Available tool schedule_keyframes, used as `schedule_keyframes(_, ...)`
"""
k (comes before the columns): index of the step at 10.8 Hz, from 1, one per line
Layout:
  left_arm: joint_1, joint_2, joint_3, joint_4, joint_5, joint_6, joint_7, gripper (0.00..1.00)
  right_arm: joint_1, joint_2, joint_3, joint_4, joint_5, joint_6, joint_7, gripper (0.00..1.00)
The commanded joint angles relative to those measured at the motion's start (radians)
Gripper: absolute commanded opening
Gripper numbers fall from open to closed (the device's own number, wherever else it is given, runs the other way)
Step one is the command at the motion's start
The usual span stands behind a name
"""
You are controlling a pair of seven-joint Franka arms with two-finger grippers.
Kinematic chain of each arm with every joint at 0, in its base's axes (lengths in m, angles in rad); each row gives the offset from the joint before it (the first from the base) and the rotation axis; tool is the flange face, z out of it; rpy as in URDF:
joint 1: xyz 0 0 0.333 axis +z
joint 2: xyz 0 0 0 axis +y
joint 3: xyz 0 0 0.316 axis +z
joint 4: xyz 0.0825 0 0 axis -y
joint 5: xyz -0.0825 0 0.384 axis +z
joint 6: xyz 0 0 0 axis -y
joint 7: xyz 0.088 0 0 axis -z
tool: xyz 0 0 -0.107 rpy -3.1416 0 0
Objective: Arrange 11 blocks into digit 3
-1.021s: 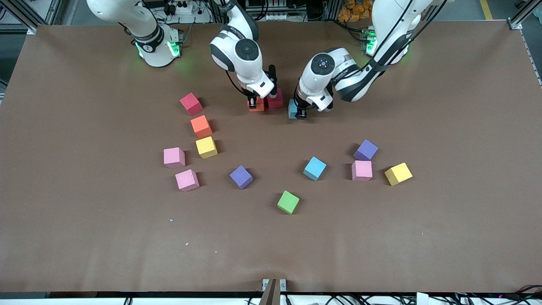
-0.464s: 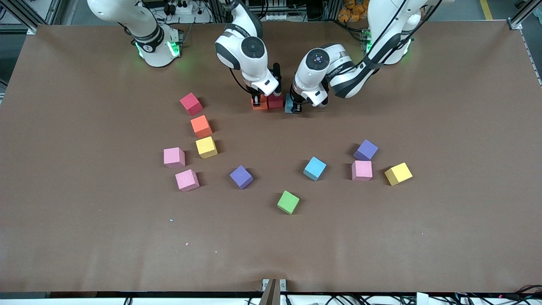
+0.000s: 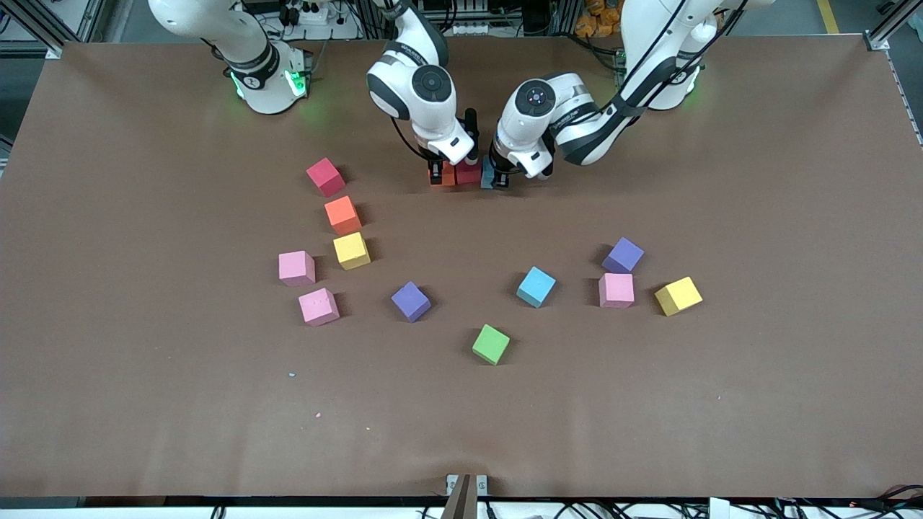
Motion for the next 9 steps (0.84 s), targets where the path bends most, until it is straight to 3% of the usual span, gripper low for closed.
schedule_keyframes(1, -0.004, 0.042, -0.003, 0.011, 0.015, 0.01, -0.002, 0.0, 0.0, -0.03, -0.004, 0.017, 0.02, -0.066, 0.007, 1.0)
schedule_keyframes(5, -0.006, 0.072, -0.003, 0.032, 0.044, 0.01, -0.004, 0.0, -0.098, -0.169, -0.013, 0.017, 0.022, -0.224, 0.011, 1.0)
schedule_keyframes(9, -0.003, 0.075, -0.001, 0.063, 0.042, 0.01, -0.002, 0.0, -0.309, -0.203, -0.024, 0.002, 0.014, -0.218, 0.198, 1.0)
